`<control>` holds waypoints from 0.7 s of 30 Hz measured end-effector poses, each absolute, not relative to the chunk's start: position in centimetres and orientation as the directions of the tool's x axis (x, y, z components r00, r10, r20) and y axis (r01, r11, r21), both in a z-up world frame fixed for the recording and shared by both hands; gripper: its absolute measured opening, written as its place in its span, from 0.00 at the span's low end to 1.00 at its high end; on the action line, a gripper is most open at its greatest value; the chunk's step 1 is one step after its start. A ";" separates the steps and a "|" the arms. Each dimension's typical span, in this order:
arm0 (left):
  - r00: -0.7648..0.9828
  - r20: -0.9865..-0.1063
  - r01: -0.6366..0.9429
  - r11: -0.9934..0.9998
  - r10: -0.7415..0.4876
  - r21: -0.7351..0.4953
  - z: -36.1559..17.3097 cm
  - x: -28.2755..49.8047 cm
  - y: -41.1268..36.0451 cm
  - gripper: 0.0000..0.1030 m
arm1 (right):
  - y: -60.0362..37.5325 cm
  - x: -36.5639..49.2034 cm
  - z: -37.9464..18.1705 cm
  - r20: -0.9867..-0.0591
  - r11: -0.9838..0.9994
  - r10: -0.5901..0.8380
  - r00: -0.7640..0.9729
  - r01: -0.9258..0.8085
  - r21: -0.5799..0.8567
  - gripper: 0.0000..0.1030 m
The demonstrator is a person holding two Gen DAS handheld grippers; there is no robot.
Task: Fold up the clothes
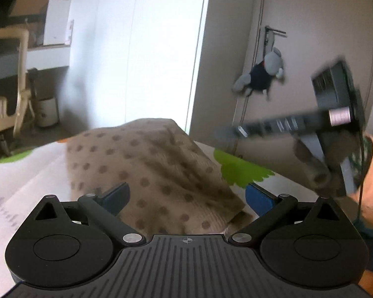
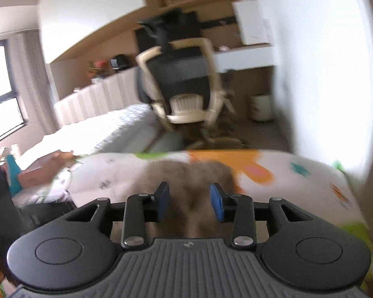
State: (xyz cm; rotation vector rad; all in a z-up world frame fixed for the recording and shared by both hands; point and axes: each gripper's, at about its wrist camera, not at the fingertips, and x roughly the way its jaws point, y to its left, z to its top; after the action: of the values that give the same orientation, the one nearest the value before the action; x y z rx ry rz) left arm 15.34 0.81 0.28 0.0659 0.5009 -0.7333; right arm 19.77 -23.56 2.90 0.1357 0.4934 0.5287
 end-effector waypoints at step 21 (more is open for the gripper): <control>0.748 -0.455 0.429 0.875 -0.483 -0.225 2.2 22.8 2.9 0.99 | -20.7 23.5 -2.5 -0.550 0.900 0.392 0.737 -0.431 0.062 0.56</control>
State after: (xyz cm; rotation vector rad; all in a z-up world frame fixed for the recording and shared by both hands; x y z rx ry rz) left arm 22.77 2.90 2.19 -0.1086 0.5269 -0.4999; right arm 23.47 -20.66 -2.48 -0.0709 0.5878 0.4522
